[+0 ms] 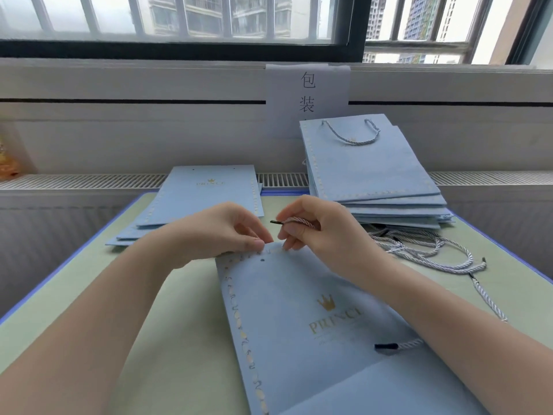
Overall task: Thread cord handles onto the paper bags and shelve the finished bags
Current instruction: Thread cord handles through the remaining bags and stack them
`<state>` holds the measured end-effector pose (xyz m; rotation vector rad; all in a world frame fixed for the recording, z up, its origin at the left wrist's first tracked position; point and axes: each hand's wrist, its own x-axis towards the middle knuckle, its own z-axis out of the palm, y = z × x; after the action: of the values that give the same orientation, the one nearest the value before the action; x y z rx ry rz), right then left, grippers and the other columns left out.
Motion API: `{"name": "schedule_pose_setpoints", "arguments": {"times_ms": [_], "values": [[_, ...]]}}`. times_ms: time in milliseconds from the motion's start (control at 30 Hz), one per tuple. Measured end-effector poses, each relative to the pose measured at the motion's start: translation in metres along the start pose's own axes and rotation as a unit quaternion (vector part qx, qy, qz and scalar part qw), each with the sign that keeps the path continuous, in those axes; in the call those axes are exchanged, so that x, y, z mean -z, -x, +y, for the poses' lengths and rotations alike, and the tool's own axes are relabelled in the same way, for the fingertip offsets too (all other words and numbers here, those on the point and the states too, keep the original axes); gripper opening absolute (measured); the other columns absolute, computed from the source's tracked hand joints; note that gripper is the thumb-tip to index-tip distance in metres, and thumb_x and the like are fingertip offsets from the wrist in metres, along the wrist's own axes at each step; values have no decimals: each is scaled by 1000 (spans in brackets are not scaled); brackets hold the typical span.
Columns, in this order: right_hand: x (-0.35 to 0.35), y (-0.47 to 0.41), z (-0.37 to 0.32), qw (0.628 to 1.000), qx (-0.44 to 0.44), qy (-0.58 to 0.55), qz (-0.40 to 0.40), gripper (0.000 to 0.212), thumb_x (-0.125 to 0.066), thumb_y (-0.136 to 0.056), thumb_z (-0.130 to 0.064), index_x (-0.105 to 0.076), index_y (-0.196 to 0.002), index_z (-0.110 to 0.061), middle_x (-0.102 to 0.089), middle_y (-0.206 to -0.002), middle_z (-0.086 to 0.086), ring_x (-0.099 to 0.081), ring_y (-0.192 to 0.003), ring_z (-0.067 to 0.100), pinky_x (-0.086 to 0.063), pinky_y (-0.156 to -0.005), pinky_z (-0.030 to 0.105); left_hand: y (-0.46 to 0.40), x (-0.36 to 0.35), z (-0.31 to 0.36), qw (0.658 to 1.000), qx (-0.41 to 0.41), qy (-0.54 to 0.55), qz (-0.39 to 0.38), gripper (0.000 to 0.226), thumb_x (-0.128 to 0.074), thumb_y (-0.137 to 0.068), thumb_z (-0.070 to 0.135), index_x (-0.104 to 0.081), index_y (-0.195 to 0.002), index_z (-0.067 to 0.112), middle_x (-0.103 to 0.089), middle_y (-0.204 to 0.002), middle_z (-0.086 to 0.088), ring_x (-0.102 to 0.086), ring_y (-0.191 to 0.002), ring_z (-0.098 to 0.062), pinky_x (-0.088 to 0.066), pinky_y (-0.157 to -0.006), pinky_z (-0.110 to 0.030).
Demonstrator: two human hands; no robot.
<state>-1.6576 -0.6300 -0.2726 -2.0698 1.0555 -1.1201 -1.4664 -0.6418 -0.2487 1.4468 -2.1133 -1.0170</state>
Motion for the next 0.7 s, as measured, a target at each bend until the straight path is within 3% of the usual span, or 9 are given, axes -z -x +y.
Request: {"name": "schedule_pose_setpoints", "arguments": {"times_ms": [67,200,333,433,533,700], "values": [[-1,0,-4,1000,7,-20,-4,23,-54,-91,1,-60,-84,-20,-69,-73,2,-66,-64,13,-50,-62,21,-2,-4,0,999,-11,34,27,12,-63,-89,13,-73,-91,20,-67,-68,10,-56,-57,0,-42,-53,-13],[-2,1,-10,1000,8,6,-10,20,-55,-93,-8,-57,-79,-23,-66,-66,-2,-59,-58,8,-43,-53,17,-3,-5,0,992,-32,106,52,13,-60,-91,15,-72,-98,19,-74,-93,-8,-67,-81,-18,-52,-75,-29],[-1,1,-9,1000,-8,15,1,20,-54,-94,-11,-55,-77,-22,-61,-59,-6,-52,-52,5,-42,-48,19,-1,-4,2,982,-37,182,27,17,-56,-92,11,-71,-100,13,-73,-95,-13,-69,-83,-21,-56,-72,-25],[-1,0,-8,1000,-6,-15,5,19,-55,-93,-11,-57,-77,-20,-61,-58,-7,-53,-52,7,-40,-50,16,-1,-4,2,979,-40,197,27,17,-56,-92,11,-71,-101,10,-73,-96,-15,-69,-82,-21,-56,-69,-24],[-4,0,-10,999,5,-34,-7,17,-56,-93,-10,-59,-78,-17,-62,-60,-5,-53,-51,8,-39,-52,12,-2,-4,1,979,-47,194,31,18,-57,-92,12,-69,-104,6,-72,-98,-16,-69,-87,-25,-55,-75,-28],[-8,2,-8,1000,15,-4,-16,20,-58,-92,-11,-59,-76,-23,-62,-60,-8,-52,-52,5,-46,-58,18,-2,-5,2,979,-47,193,35,16,-57,-92,10,-69,-102,6,-73,-95,-14,-70,-83,-22,-55,-71,-25]]}}
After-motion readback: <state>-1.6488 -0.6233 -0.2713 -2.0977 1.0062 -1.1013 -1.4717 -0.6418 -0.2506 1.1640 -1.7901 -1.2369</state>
